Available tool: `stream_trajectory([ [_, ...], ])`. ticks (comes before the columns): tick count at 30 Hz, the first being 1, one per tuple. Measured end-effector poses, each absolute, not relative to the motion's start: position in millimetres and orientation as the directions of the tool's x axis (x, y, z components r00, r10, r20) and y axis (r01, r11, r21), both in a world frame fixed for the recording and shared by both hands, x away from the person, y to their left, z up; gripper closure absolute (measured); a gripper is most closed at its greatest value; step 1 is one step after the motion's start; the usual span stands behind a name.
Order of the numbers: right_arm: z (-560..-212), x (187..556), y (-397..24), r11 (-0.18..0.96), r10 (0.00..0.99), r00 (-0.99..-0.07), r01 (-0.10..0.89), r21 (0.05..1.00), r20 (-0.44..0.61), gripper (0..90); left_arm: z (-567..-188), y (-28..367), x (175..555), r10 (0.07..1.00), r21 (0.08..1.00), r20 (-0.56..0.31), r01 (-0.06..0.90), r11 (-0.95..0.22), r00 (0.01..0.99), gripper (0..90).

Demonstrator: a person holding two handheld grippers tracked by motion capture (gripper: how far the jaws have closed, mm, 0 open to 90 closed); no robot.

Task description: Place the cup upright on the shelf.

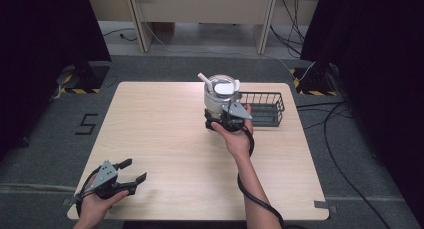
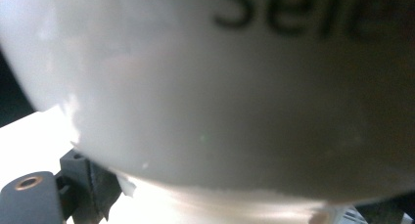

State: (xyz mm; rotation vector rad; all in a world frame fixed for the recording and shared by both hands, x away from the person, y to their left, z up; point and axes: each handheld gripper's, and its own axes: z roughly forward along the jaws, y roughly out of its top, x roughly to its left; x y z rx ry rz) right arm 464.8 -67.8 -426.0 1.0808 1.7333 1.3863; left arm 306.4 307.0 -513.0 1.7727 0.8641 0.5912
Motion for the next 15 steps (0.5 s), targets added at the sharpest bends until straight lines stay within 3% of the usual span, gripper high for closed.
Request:
stream_trajectory([
  [15,-418.4,464.8,-91.6,0.084,0.930,-0.368,0.194,0.977,-0.007,10.8,-513.1,306.9,306.3,0.785,0.938,-0.007,0.277,-0.210,0.620,21.0],
])
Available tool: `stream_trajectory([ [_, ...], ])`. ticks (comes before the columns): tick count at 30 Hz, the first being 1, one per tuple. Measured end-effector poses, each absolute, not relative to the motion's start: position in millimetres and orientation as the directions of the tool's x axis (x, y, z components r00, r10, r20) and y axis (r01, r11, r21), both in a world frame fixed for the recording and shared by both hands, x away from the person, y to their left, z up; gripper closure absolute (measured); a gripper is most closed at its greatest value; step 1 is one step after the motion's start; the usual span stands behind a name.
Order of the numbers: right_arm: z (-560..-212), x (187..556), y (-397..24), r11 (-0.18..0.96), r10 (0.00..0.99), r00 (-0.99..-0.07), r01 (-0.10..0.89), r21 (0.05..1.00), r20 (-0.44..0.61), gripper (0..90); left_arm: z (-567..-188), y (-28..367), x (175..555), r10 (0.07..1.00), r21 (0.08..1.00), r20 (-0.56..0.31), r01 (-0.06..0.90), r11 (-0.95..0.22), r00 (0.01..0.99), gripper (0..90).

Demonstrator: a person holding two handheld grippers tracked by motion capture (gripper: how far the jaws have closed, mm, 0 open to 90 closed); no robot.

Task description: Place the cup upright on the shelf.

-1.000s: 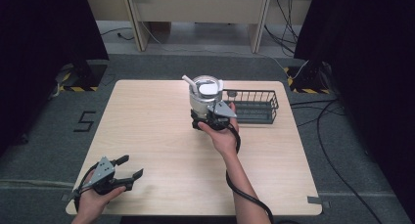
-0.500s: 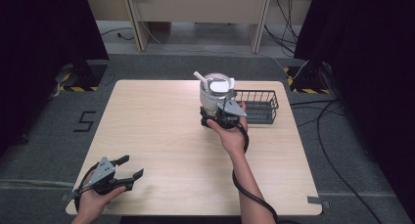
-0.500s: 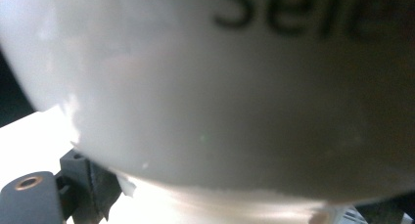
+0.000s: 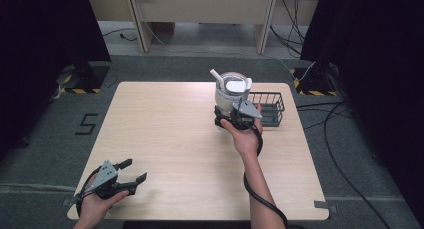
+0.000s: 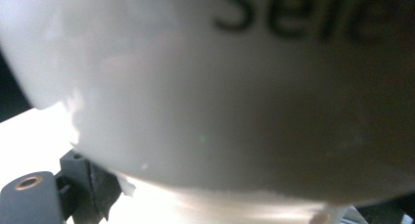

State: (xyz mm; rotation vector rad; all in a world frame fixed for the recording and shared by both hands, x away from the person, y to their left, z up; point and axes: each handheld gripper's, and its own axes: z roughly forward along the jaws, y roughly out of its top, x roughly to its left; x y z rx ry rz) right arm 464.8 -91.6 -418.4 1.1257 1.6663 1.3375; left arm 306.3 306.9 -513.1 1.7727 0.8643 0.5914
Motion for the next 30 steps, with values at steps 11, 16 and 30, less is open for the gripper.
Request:
stream_trajectory([
  [11,-409.0,466.1,-109.1,0.068,0.947,-0.320,0.186,0.980,-0.005,10.8,-513.1,306.8,306.4,0.785,0.937,-0.008,0.278,-0.210,0.620,21.1],
  [16,-405.9,467.0,-113.5,0.066,0.951,-0.310,0.182,0.981,-0.007,10.8,-513.3,306.7,306.4,0.785,0.937,-0.009,0.279,-0.209,0.620,21.1],
  [30,-399.0,473.6,-126.7,0.062,0.962,-0.274,0.190,0.980,-0.008,10.8,-513.8,306.0,306.6,0.784,0.937,-0.012,0.282,-0.209,0.621,21.2],
])
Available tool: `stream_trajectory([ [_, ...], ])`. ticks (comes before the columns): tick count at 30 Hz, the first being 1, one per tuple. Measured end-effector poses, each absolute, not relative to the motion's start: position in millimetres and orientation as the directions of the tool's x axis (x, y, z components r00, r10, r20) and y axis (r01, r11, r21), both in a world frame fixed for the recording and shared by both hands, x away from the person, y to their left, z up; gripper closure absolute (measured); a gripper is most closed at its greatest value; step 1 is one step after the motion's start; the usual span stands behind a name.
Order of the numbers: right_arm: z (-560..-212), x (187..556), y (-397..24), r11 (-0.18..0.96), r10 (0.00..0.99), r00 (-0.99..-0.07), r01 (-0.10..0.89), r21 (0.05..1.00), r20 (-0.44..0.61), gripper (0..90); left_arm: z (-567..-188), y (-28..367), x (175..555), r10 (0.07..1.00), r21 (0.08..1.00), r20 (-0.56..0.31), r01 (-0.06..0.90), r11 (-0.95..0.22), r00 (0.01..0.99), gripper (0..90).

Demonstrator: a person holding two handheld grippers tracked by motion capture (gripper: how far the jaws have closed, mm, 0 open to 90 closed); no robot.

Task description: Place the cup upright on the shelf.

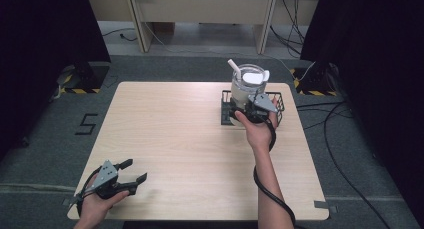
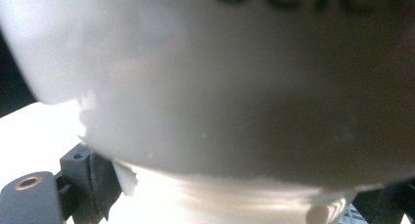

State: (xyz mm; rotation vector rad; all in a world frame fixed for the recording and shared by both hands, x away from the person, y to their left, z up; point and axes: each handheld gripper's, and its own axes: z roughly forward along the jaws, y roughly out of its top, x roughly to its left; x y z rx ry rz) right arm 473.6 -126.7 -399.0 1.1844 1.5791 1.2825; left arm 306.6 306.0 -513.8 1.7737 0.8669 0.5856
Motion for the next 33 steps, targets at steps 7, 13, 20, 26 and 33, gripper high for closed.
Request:
stream_trajectory([
  [7,-392.0,477.3,-131.8,0.062,0.965,-0.261,0.182,0.981,-0.013,10.8,-514.1,306.1,306.9,0.785,0.937,-0.015,0.283,-0.205,0.619,21.2],
  [13,-386.3,477.1,-133.0,0.057,0.967,-0.256,0.171,0.984,-0.012,10.8,-514.1,306.0,306.7,0.784,0.937,-0.016,0.283,-0.204,0.620,21.3],
  [20,-380.2,479.5,-136.1,0.056,0.969,-0.247,0.168,0.984,-0.013,10.8,-514.1,305.5,306.8,0.784,0.937,-0.018,0.283,-0.203,0.620,21.3],
  [26,-376.5,481.9,-139.8,0.051,0.972,-0.237,0.170,0.984,-0.009,10.8,-514.2,306.1,307.0,0.785,0.937,-0.015,0.283,-0.205,0.619,21.3],
  [33,-369.7,486.4,-143.9,0.055,0.974,-0.225,0.170,0.984,-0.016,10.8,-514.2,305.7,306.8,0.785,0.937,-0.016,0.284,-0.205,0.620,21.3],
])
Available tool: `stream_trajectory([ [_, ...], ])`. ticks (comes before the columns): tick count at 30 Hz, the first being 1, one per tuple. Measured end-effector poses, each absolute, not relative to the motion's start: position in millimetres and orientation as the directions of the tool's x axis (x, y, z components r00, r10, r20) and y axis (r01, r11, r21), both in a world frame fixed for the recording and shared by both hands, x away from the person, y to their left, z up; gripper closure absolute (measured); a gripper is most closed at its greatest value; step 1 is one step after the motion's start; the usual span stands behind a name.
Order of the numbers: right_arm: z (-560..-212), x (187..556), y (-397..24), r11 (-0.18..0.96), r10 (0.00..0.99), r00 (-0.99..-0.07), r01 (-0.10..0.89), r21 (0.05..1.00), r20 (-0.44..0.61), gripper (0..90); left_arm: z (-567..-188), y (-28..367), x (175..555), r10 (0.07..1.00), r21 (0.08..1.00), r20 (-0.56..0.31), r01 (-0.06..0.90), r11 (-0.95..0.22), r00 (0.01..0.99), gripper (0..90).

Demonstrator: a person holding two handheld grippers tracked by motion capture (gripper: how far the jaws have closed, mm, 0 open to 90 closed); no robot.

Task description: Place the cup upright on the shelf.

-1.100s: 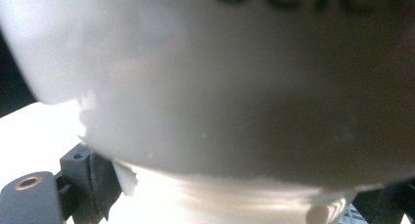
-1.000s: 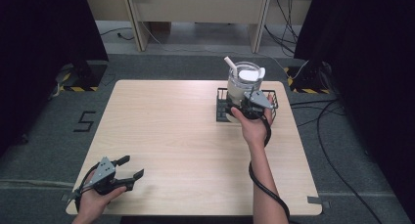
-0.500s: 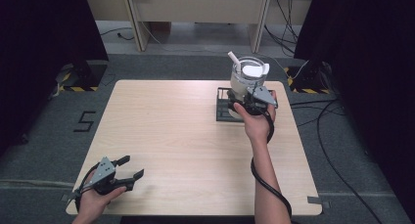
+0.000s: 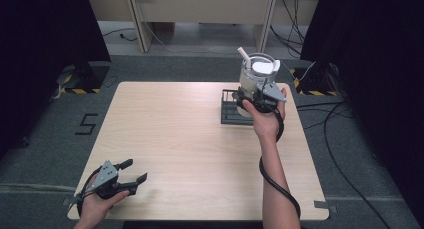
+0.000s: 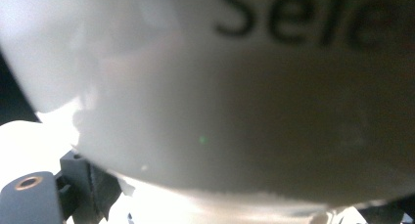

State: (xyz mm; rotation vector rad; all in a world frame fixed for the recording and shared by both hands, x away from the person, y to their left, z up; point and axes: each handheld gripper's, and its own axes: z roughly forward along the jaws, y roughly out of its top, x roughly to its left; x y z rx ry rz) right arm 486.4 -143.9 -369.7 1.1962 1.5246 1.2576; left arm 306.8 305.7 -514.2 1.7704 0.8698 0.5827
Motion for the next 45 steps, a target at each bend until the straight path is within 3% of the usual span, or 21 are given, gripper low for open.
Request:
stream_trajectory([
  [24,-359.0,515.3,-155.2,0.063,0.984,-0.179,0.192,0.979,-0.028,10.8,-514.8,307.3,307.4,0.788,0.937,-0.024,0.289,-0.198,0.615,21.6],
  [45,-375.0,552.9,-157.0,0.049,0.989,-0.147,0.253,0.966,-0.012,10.8,-515.2,310.0,308.0,0.794,0.937,-0.032,0.295,-0.187,0.607,21.7],
])
